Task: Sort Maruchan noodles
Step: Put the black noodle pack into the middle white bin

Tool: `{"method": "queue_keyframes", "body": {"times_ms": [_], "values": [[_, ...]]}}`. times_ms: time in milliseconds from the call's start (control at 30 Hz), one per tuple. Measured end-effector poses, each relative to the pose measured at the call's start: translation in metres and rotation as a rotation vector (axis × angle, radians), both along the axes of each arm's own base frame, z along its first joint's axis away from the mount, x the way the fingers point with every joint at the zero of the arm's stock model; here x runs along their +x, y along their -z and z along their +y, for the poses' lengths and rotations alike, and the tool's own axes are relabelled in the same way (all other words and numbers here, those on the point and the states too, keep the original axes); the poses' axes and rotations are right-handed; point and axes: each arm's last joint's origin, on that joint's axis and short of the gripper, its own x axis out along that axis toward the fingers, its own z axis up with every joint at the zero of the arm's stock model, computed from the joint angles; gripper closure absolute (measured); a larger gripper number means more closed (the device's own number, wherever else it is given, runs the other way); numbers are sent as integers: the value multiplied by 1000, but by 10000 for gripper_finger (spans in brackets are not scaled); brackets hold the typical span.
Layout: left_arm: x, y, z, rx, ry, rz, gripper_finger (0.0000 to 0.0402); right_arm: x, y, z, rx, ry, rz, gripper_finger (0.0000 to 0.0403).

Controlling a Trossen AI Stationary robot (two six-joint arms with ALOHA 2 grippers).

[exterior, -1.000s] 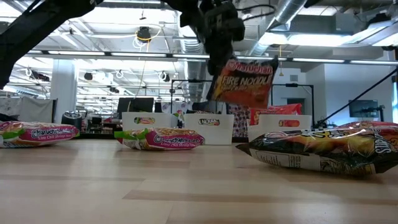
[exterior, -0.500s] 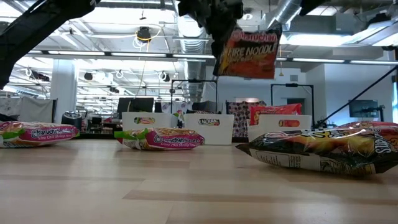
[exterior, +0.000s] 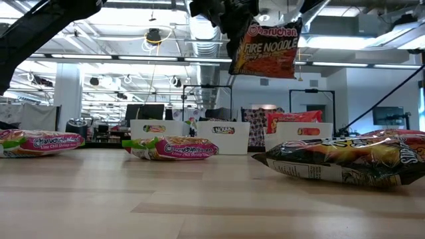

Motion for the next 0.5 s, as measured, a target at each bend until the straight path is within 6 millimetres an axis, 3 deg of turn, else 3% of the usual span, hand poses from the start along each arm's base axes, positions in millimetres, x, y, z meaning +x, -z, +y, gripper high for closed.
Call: {"method": "queue_keyframes", "body": {"times_ms": [500], "values": [[2,-2,1,-13,1,-26,401,42,27,5,6,-92,135,164]]}}
